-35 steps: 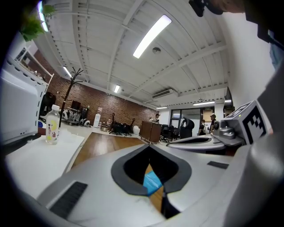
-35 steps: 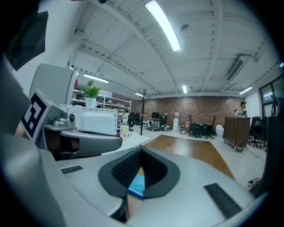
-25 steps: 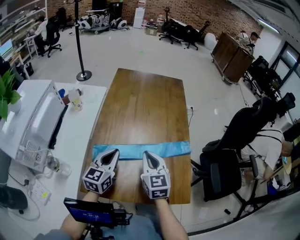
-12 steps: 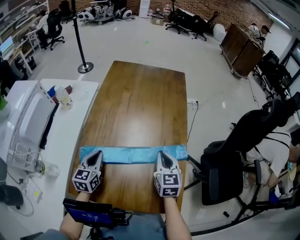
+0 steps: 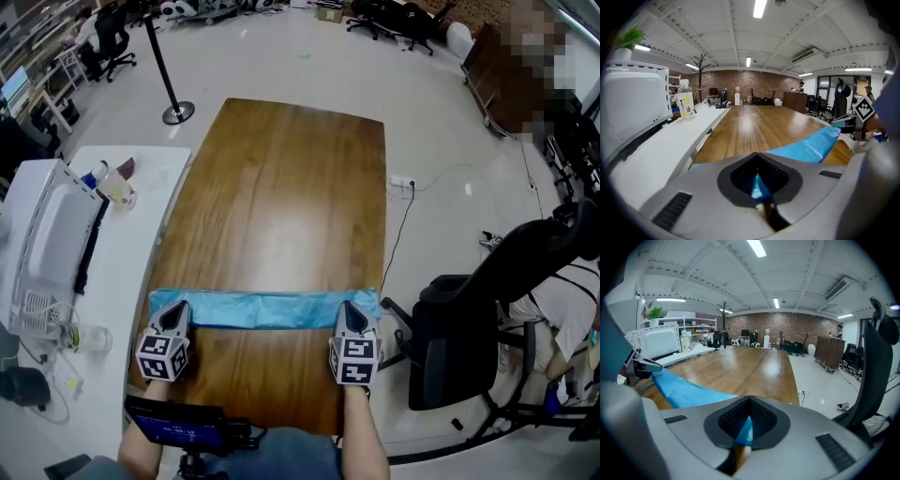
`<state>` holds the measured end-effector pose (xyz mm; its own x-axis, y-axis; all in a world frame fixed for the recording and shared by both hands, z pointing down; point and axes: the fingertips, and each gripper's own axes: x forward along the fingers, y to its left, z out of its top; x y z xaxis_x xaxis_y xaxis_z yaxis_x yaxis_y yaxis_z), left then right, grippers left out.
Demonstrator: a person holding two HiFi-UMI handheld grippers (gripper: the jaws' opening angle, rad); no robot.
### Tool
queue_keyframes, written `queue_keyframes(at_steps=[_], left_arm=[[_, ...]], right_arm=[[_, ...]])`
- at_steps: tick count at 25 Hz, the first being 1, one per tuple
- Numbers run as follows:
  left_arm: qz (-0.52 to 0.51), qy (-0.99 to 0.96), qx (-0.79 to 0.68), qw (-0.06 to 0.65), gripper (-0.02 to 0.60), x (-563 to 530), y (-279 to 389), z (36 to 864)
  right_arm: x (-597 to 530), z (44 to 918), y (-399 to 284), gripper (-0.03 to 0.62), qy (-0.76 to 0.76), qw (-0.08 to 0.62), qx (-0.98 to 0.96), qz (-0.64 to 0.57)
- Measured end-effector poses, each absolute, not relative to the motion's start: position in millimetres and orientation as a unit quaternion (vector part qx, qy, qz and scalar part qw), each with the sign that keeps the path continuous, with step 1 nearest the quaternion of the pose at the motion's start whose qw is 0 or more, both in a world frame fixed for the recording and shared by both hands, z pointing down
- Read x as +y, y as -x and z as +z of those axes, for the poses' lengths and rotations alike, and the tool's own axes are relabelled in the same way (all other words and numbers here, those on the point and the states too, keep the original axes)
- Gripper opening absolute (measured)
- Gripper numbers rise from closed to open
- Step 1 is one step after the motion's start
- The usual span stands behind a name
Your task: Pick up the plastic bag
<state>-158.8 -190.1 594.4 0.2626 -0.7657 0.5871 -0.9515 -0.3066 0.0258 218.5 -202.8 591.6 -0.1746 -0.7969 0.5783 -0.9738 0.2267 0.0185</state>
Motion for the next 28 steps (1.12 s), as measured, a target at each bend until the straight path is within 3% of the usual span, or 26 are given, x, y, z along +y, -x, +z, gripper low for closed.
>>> queue_keyframes(at_steps=[8,28], left_arm=[[0.322,-0.742,-0.541,0.232,0.015,-185.4,170.0,627.6],[0.331,-0.754,-0.512,0.244,0.017,-187.7,171.7,633.9]], right_arm=[[-202.2,626.1,-217.9,-0.012,-0.548,0.326,-0.739,0.215],[-170.5,630.6,-216.2,-0.012,-0.562,0.328,-0.722,0.235]])
